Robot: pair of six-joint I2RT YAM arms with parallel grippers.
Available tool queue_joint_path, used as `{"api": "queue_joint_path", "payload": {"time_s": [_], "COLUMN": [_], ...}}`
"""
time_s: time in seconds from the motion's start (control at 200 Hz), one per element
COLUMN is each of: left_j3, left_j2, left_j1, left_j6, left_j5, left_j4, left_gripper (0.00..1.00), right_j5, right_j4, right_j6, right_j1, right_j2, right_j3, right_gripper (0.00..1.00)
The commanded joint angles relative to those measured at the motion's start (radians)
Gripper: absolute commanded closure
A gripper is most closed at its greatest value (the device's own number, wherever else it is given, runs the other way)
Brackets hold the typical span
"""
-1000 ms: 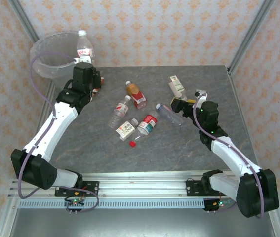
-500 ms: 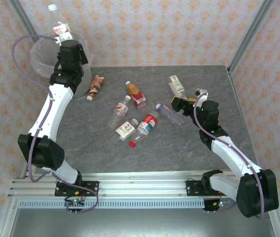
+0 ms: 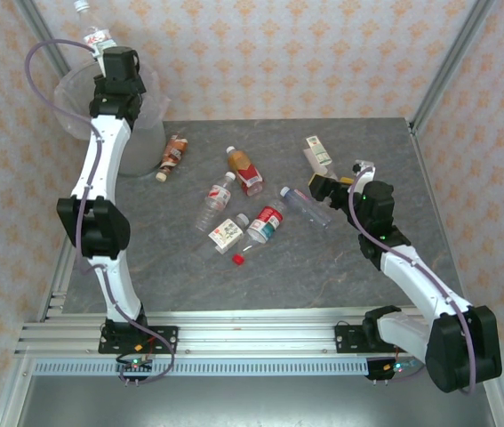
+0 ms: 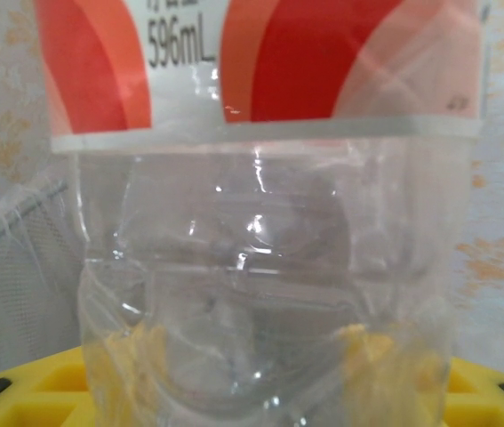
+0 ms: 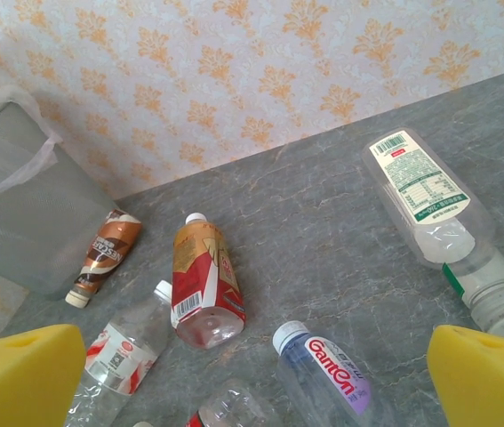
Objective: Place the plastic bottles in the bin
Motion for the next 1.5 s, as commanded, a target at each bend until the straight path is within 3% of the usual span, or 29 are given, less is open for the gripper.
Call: {"api": "queue_joint_path", "payload": {"time_s": [0.0, 0.275, 0.555, 0.706, 1.131, 1.351, 1.496], "left_j3": [0.142, 0.327, 0.326, 0.322, 0.319, 0.197, 0.03], "left_j2": [0.069, 0.212, 0.206, 0.194, 0.148, 0.029, -0.097], "left_j1": [0.032, 0.049, 0.049, 0.048, 0.048, 0.046, 0.046], "left_j6": [-0.042, -0.058, -0.095, -0.107, -0.154, -0.178, -0.201], "left_j5": [0.029, 0.068, 0.109, 0.162, 0.35, 0.467, 0.482], "left_j4": [-0.146, -0.263, -0.329, -0.343, -0.348, -0.278, -0.184], "left_gripper": [0.48, 0.45, 0.35, 0.21, 0.14, 0.08, 0.03], "right_j5": [0.019, 0.04, 0.056, 0.065, 0.074, 0.099, 0.22], "right_j4": [-0.007, -0.033, -0.051, -0.045, -0.06, -0.219, -0.374], "right_j6": [-0.016, -0.027, -0.04, -0.032, -0.023, -0.013, -0.03], "right_j1": [0.007, 0.007, 0.007, 0.007, 0.007, 0.006, 0.006], "right_j2": [-0.038, -0.097, -0.125, -0.113, -0.096, -0.017, 0.048], "right_j3": [0.013, -0.025, -0.049, -0.048, -0.041, 0.034, 0.097], "right_gripper": [0.01, 0.01, 0.01, 0.01, 0.01, 0.01, 0.01]}}
